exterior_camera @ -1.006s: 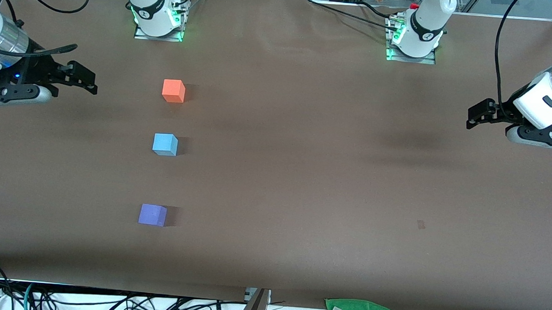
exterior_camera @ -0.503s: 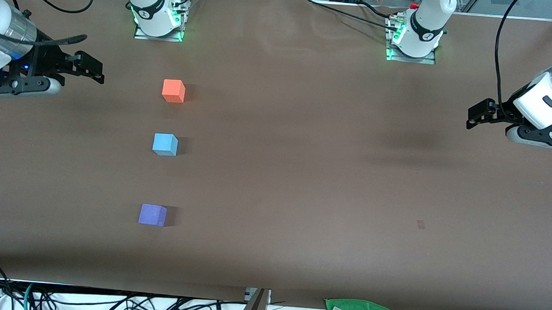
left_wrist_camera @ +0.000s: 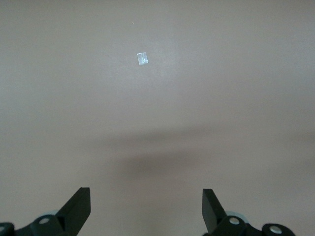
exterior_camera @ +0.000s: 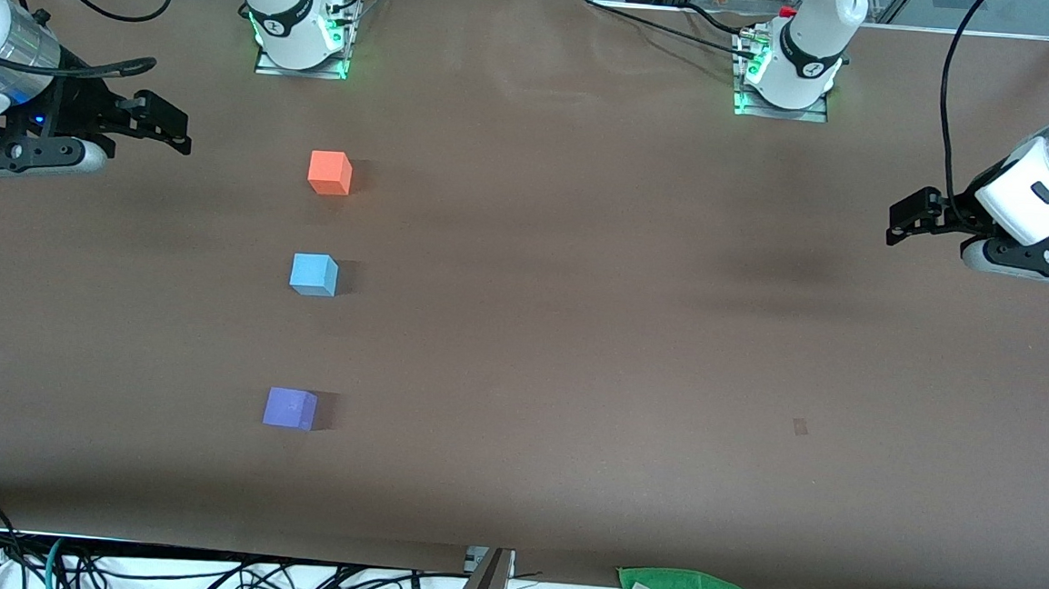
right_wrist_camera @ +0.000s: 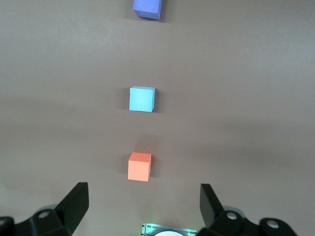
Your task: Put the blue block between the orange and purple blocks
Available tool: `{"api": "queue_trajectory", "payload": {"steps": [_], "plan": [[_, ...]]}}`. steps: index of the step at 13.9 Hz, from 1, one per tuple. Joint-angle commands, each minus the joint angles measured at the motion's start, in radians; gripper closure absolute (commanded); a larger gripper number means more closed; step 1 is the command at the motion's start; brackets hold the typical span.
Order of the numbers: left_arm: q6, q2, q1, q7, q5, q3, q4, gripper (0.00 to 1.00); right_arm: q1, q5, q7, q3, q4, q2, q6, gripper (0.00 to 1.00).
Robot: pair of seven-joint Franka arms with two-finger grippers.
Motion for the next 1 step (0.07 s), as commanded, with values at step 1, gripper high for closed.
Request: {"api": "queue_trajectory", "payload": {"steps": [1], "plan": [[-0.01, -0.008, -0.002, -0.003, 0.022, -0.002, 0.004, 0.0, -0.012, -0.017, 0.001, 0.009, 0.015, -0.003, -0.016, 0.0]]}}
